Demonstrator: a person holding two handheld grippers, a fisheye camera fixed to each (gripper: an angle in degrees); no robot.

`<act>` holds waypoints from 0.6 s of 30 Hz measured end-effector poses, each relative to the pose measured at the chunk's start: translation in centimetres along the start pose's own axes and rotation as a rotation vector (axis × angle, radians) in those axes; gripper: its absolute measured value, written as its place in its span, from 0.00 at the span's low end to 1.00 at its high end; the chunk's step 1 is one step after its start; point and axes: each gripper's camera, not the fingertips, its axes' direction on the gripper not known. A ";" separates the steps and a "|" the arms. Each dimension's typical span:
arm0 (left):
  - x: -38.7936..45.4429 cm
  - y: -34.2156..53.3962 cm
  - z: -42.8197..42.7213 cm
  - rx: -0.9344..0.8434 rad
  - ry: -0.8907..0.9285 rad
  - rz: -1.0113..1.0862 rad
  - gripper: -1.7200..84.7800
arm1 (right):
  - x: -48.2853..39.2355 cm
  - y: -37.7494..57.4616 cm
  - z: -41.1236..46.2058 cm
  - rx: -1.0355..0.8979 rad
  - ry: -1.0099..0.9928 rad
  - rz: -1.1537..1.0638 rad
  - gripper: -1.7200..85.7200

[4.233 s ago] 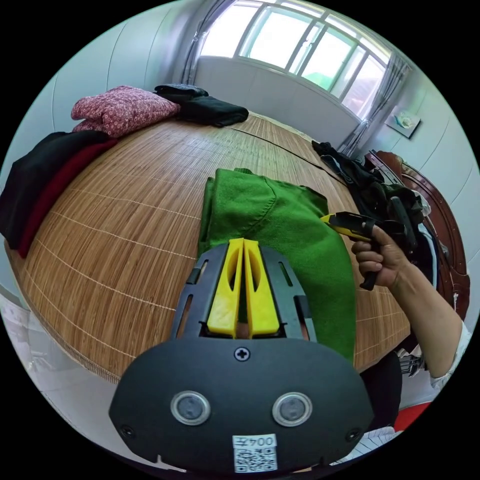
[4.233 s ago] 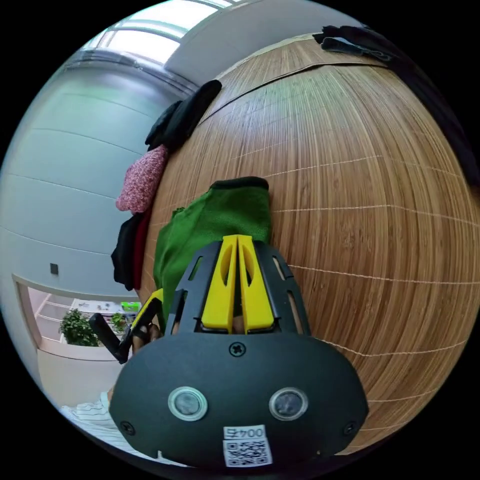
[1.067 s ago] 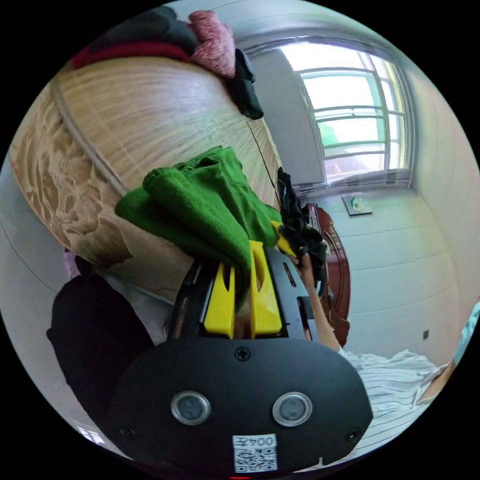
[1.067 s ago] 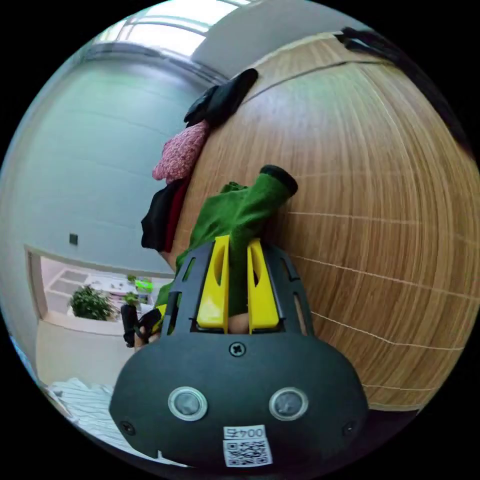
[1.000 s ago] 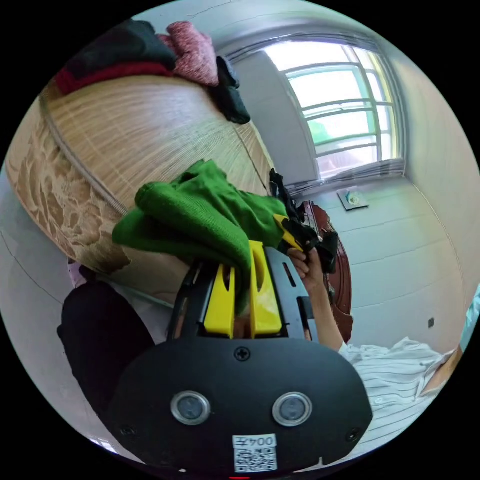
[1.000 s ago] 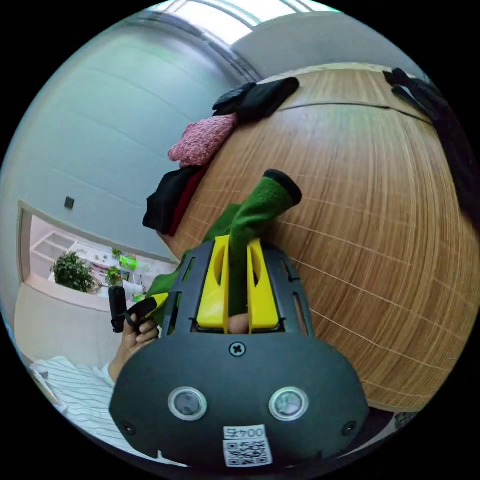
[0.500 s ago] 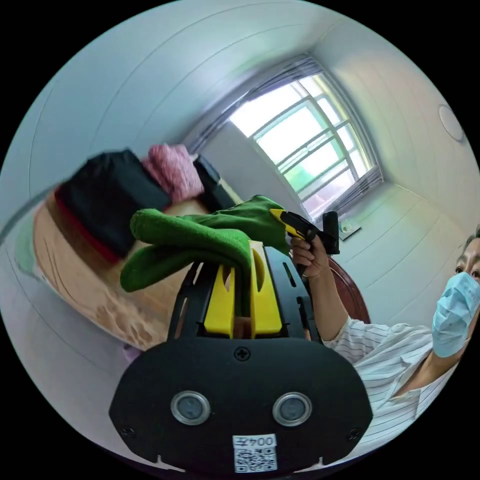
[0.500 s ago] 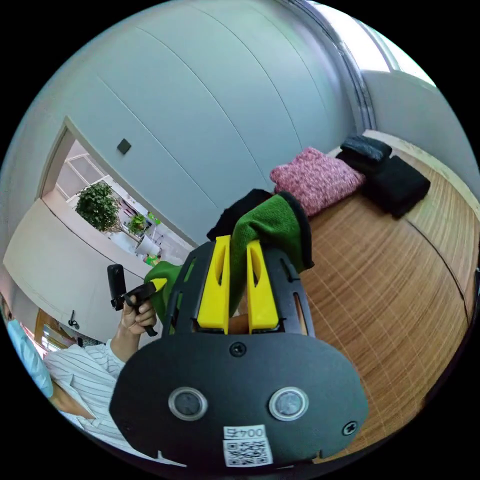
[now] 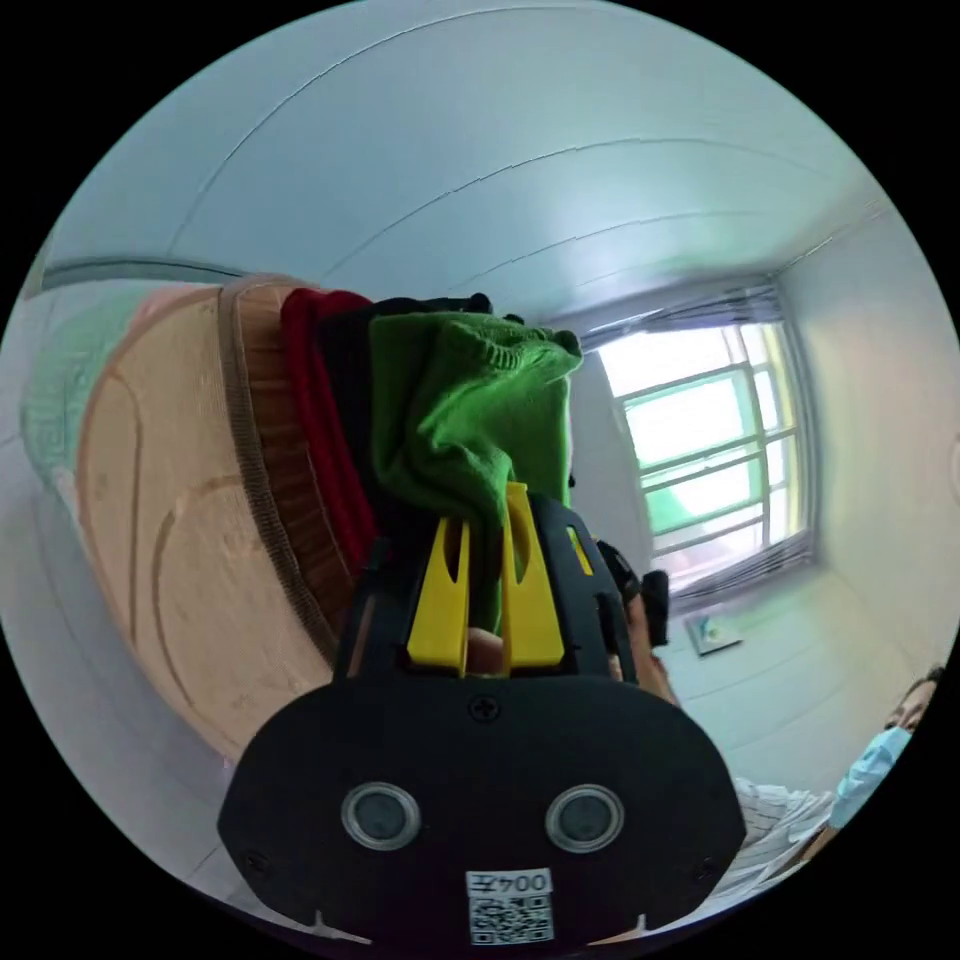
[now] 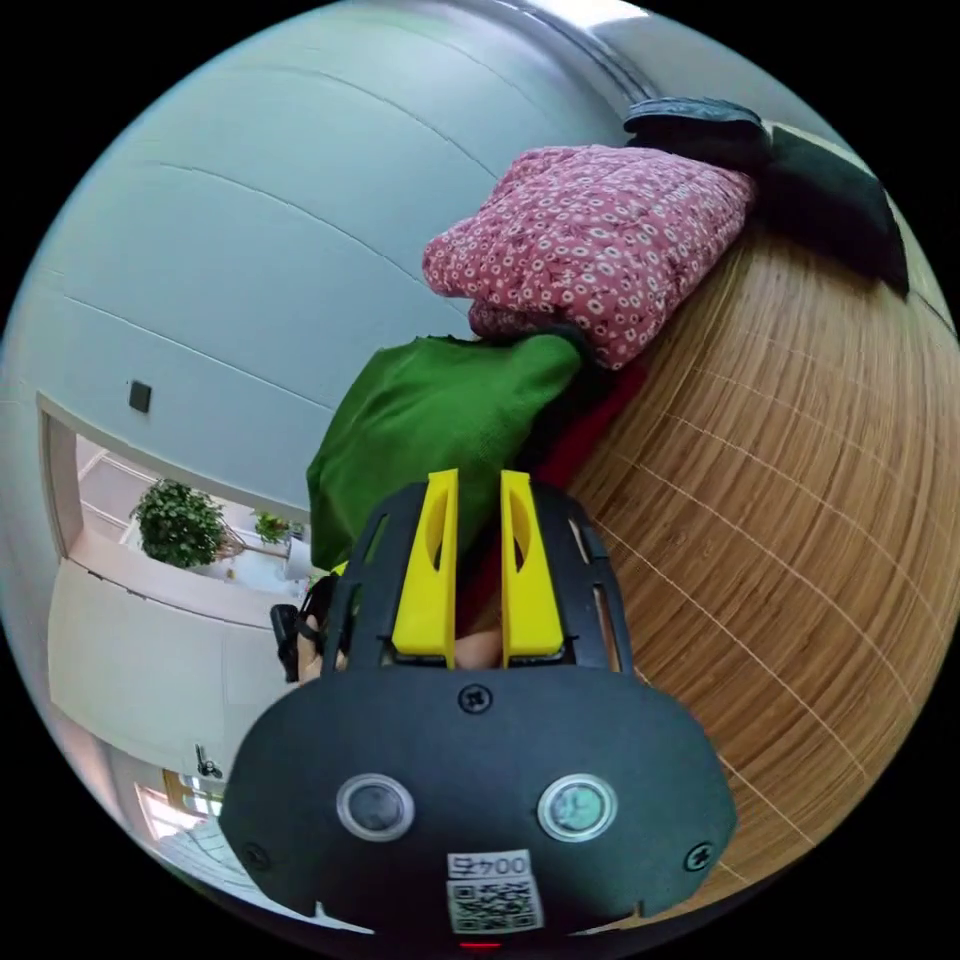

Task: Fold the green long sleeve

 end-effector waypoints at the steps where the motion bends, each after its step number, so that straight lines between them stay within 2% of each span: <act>1: 0.1 0.6 -0.1 0.018 0.038 0.014 0.09 | 1.0 0.7 -0.7 0.008 -0.047 0.018 0.10; 5: -1.5 3.0 -2.3 0.049 0.239 -0.026 0.09 | 2.5 3.3 -4.6 0.049 -0.089 0.004 0.09; 7: -2.0 5.0 -4.5 0.096 0.249 -0.026 0.08 | 2.7 5.6 -7.0 0.051 -0.104 -0.027 0.08; 9: -1.2 7.3 -7.4 0.172 0.172 0.030 0.06 | 3.2 8.8 -9.4 0.049 -0.101 -0.074 0.08; 11: 3.5 9.6 -9.7 0.314 -0.048 0.239 0.04 | 4.8 13.8 -12.1 0.036 -0.048 -0.111 0.07; 12: 4.9 9.6 -9.2 0.315 -0.086 0.299 0.04 | 5.4 15.1 -12.7 0.033 -0.031 -0.109 0.06; 15: 11.8 6.7 -1.6 0.138 -0.186 0.577 0.03 | 9.6 20.7 -14.7 0.017 0.007 -0.035 0.06; 16: 14.2 5.1 2.8 0.051 -0.305 0.664 0.03 | 11.7 22.5 -15.4 0.018 0.006 0.017 0.05; 17: 16.0 3.7 6.8 0.043 -0.453 0.731 0.03 | 13.7 24.1 -16.1 0.036 0.000 0.074 0.03; 18: 16.6 3.1 8.6 0.047 -0.508 0.766 0.03 | 14.6 24.9 -16.5 0.051 -0.008 0.105 0.03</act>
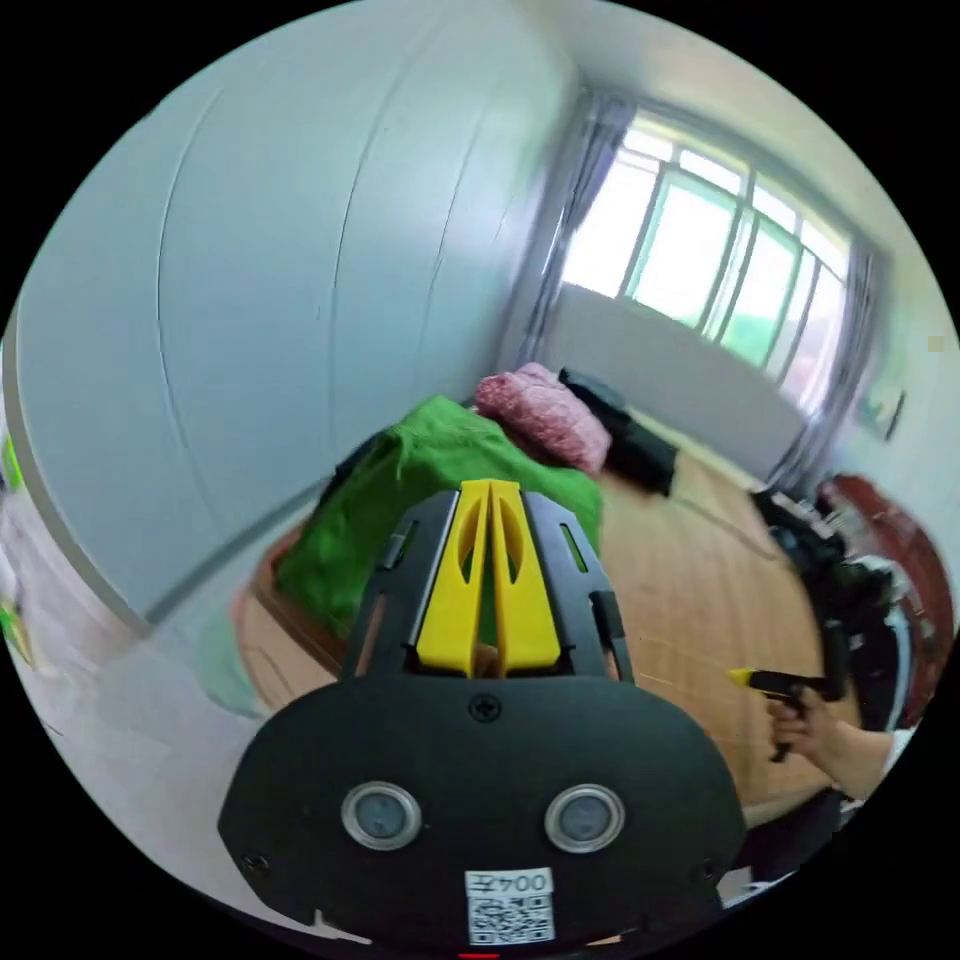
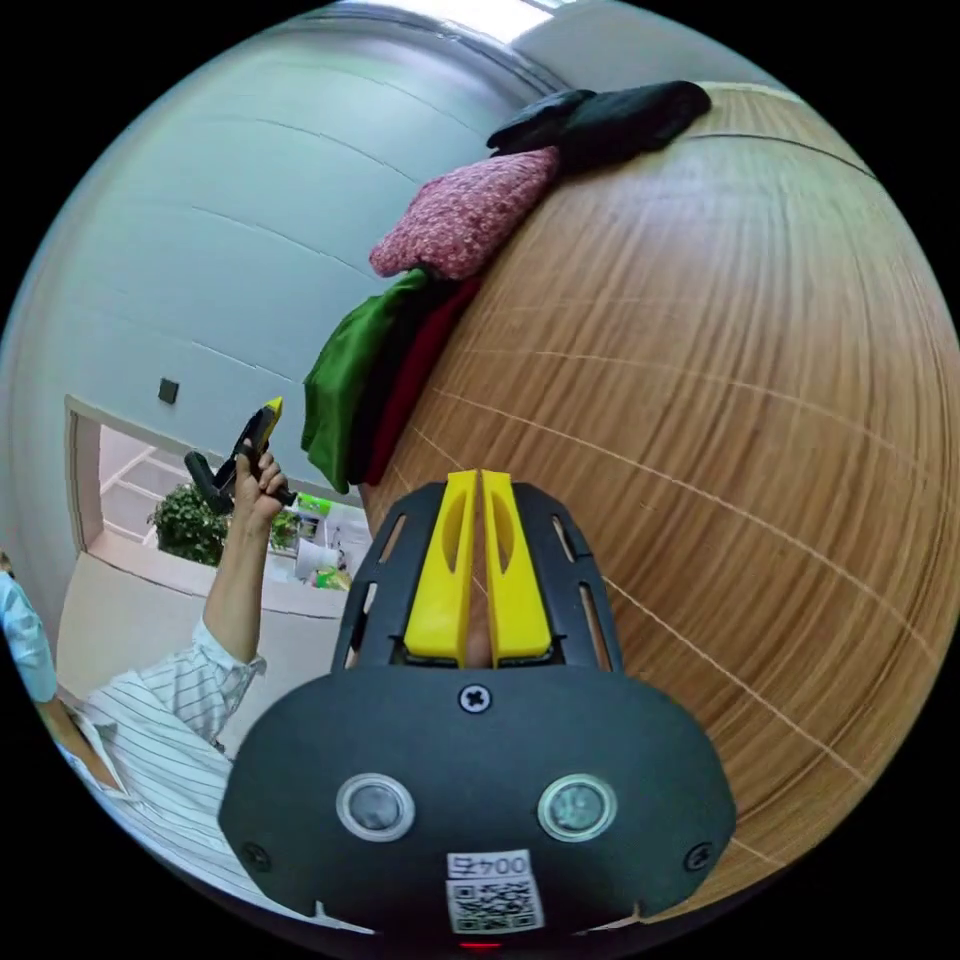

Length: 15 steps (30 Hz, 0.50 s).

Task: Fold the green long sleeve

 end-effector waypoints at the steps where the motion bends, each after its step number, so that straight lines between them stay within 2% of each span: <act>1: 1.1 -2.2 3.4 -0.026 -0.071 0.076 0.03 | 1.8 1.2 -0.6 0.024 -0.022 0.051 0.02; 4: 0.9 -5.7 14.1 -0.189 -0.178 0.149 0.03 | 4.9 3.5 -0.8 0.062 -0.006 0.116 0.01; 6: -0.3 -6.3 19.6 -0.237 -0.270 0.170 0.03 | 5.9 4.2 -1.1 0.112 -0.073 0.125 0.01; 11: -9.5 -7.6 28.8 -0.216 -0.222 -0.053 0.03 | 6.1 5.2 -1.1 0.132 -0.078 0.083 0.01; 15: -12.1 -4.3 31.2 -0.125 -0.258 -0.016 0.03 | 5.9 5.6 -0.9 0.129 -0.074 0.082 0.01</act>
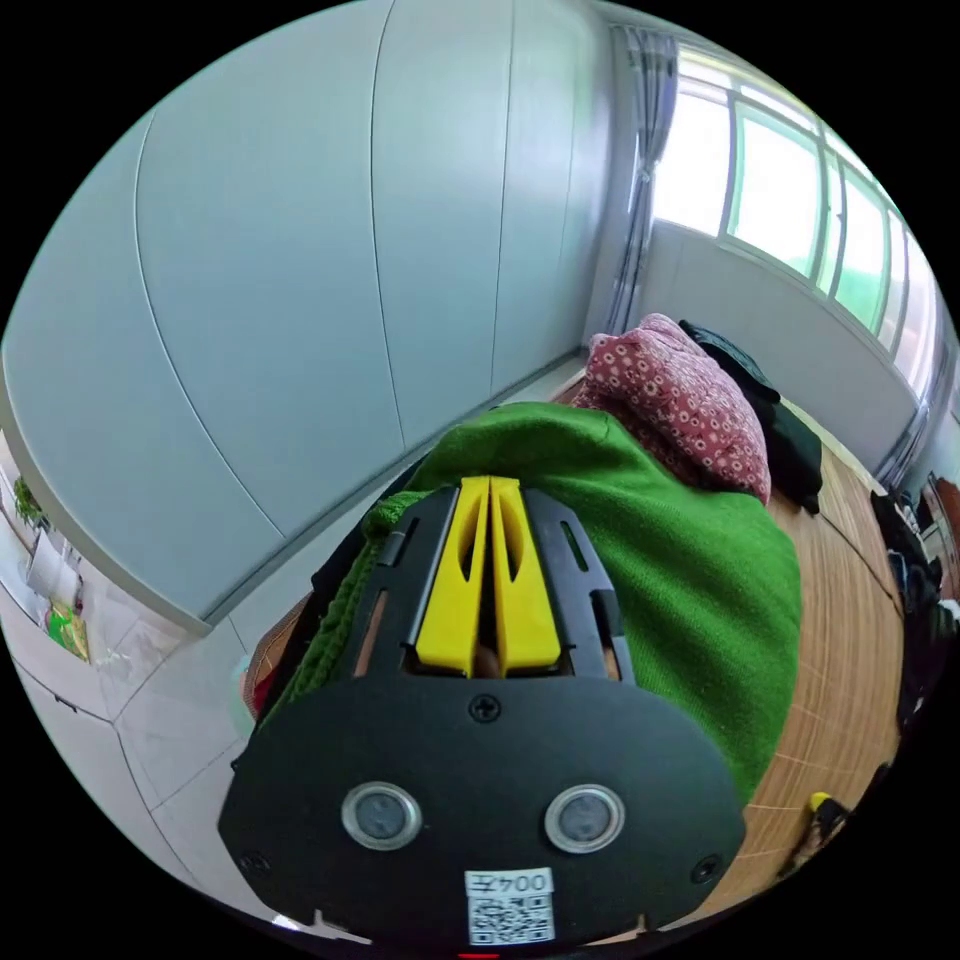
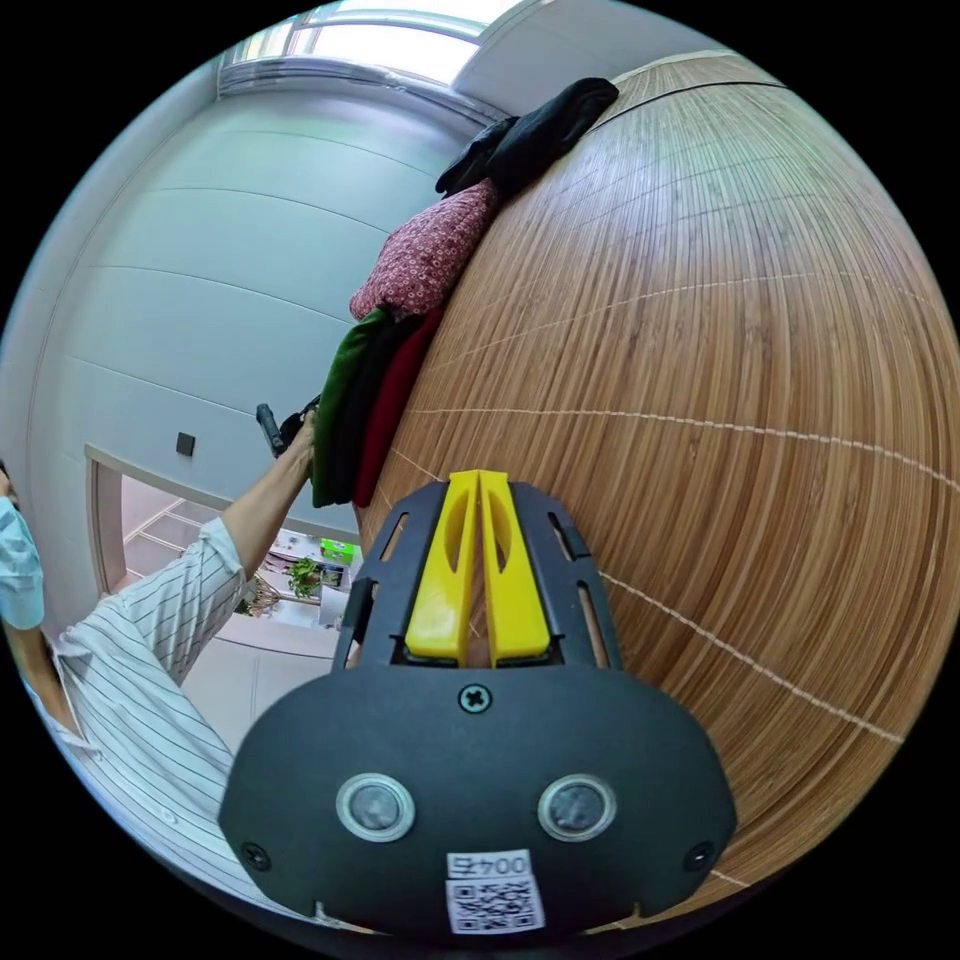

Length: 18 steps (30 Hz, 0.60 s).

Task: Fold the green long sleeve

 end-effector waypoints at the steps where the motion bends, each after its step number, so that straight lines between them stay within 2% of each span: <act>1: -0.5 0.9 0.7 0.034 -0.016 0.015 0.03 | -0.1 0.1 0.0 0.001 0.000 -0.002 0.01; 6: -3.6 1.0 0.7 0.078 0.015 0.023 0.03 | -0.9 0.6 0.4 -0.005 0.006 -0.017 0.01; 8: -4.6 3.0 -3.2 0.214 0.157 -0.054 0.03 | -1.4 0.9 0.6 -0.006 0.015 -0.018 0.01; 9: -4.5 3.8 -3.8 0.219 0.210 -0.057 0.03 | -1.6 1.0 0.7 -0.006 0.015 -0.018 0.01; 12: -1.3 10.3 -5.2 0.106 0.397 0.065 0.03 | -2.3 1.2 0.9 -0.021 0.004 -0.004 0.01; 14: 1.5 18.0 -5.9 -0.012 0.504 0.171 0.03 | -4.7 2.3 0.1 -0.033 0.124 0.003 0.01; 18: 5.0 29.3 -7.9 -0.115 0.643 0.332 0.03 | -9.4 7.6 -4.8 0.013 0.272 -0.060 0.01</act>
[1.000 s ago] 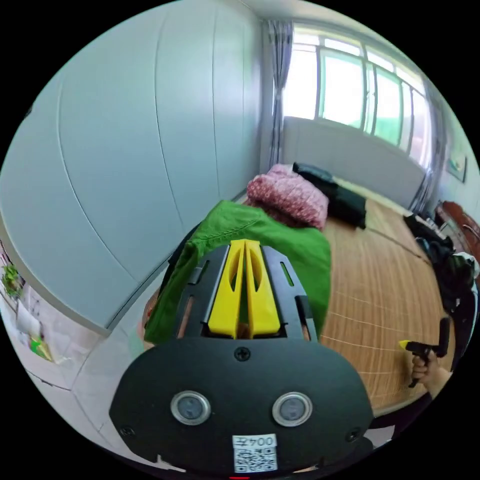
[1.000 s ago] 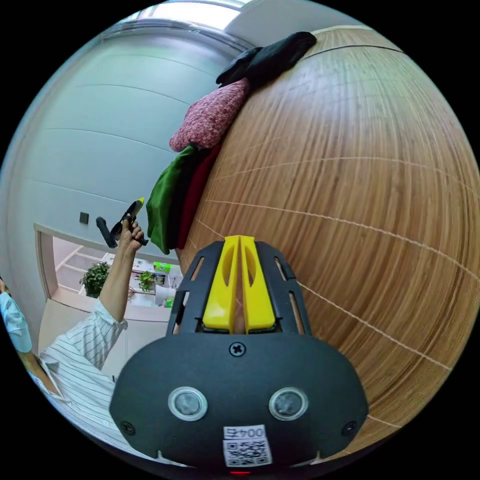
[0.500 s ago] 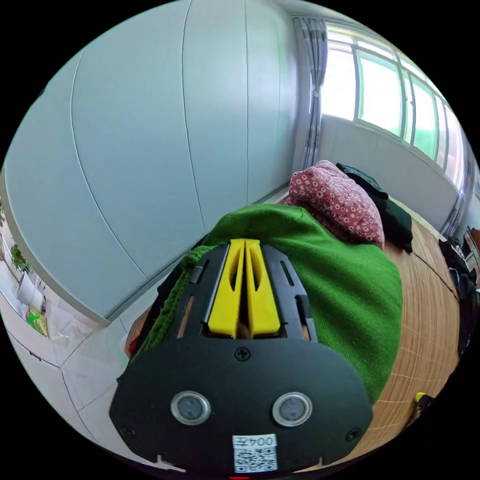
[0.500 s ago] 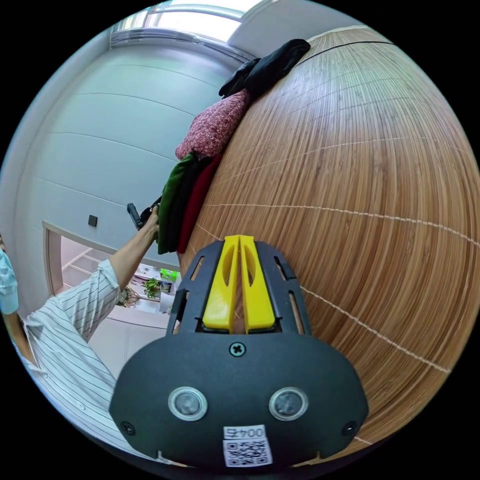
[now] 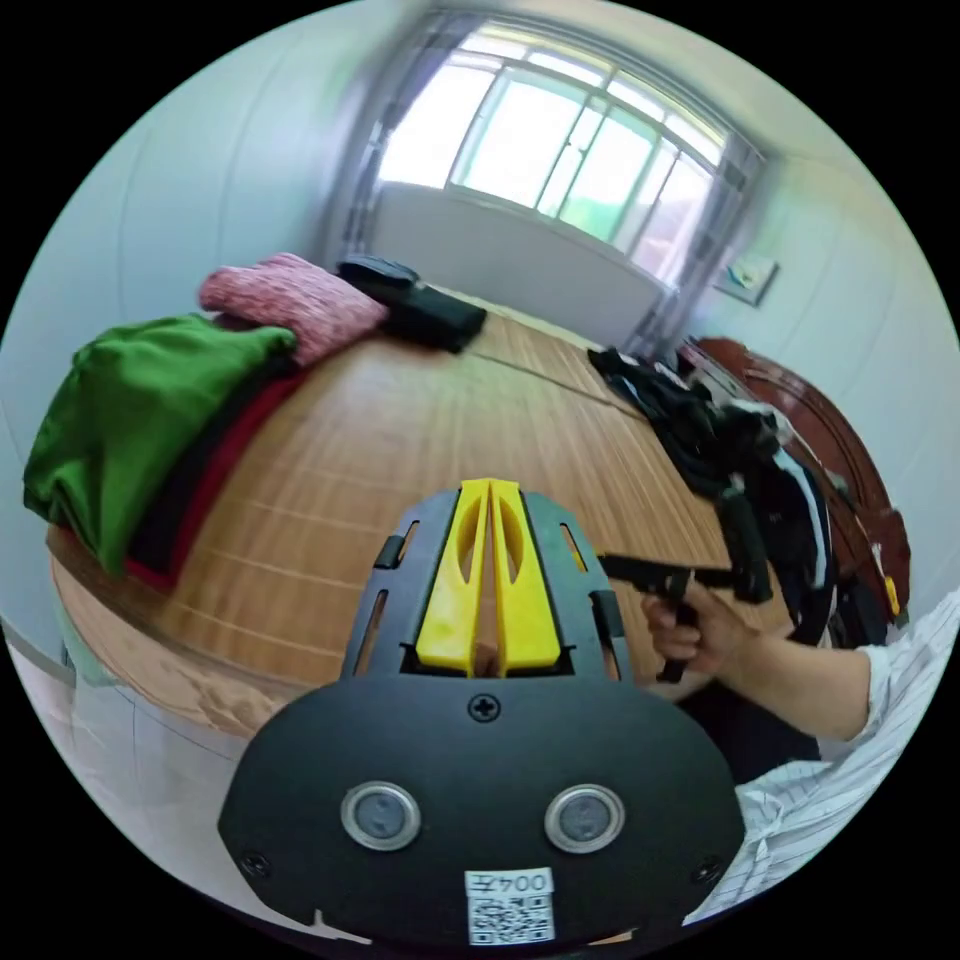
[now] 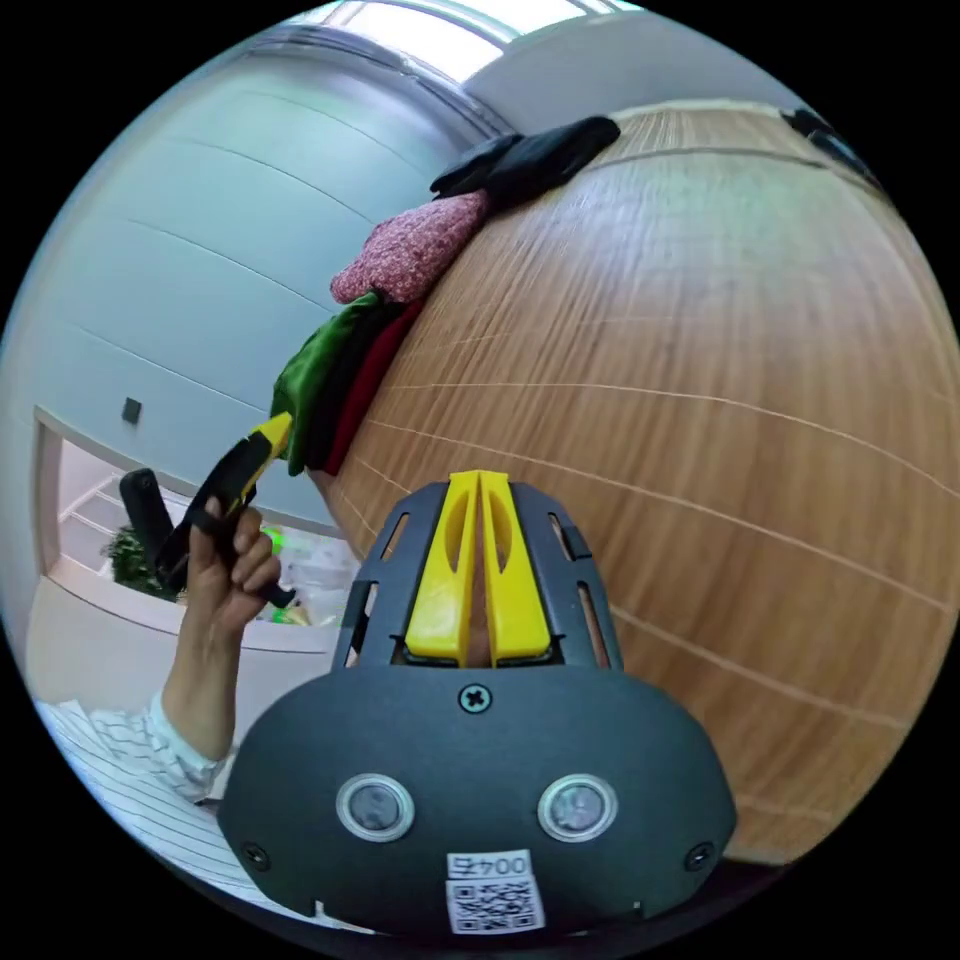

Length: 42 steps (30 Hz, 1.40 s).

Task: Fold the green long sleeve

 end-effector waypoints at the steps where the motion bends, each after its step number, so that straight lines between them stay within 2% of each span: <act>1: 1.8 2.8 1.0 -0.043 0.016 0.022 0.03 | -0.6 2.2 -2.6 0.036 0.093 -0.019 0.01; 3: 3.6 6.4 2.7 -0.082 0.058 0.050 0.03 | -0.8 5.7 -6.5 0.079 0.257 -0.043 0.01; 5: 5.1 10.4 5.7 -0.172 0.025 0.124 0.03 | -0.2 10.3 -10.6 0.097 0.515 -0.066 0.01; 8: 5.1 14.5 9.0 -0.247 -0.034 0.217 0.03 | 1.2 15.7 -14.3 0.094 0.740 -0.091 0.01; 14: -1.6 19.8 13.6 -0.345 -0.094 0.216 0.03 | 3.4 21.7 -15.0 0.027 0.896 -0.077 0.01; 19: -8.6 21.5 14.6 -0.314 -0.116 0.165 0.03 | 3.4 24.3 -13.7 0.031 0.927 -0.110 0.01; 23: -14.5 23.0 15.8 -0.292 -0.131 0.150 0.03 | 4.8 25.9 -14.8 0.082 0.851 -0.058 0.01; 30: -23.1 24.6 17.4 -0.297 -0.126 0.165 0.03 | 7.5 30.3 -16.6 0.201 0.778 -0.103 0.01; 35: -30.6 25.5 18.0 -0.296 -0.138 0.143 0.03 | 12.7 32.8 -21.9 0.298 0.506 0.055 0.01; 38: -34.1 26.1 18.3 -0.292 -0.165 0.153 0.03 | 15.2 35.7 -28.2 0.495 0.408 0.156 0.01; 42: -37.8 26.7 18.7 -0.284 -0.198 0.157 0.02 | 19.2 39.8 -35.0 0.637 0.409 0.248 0.01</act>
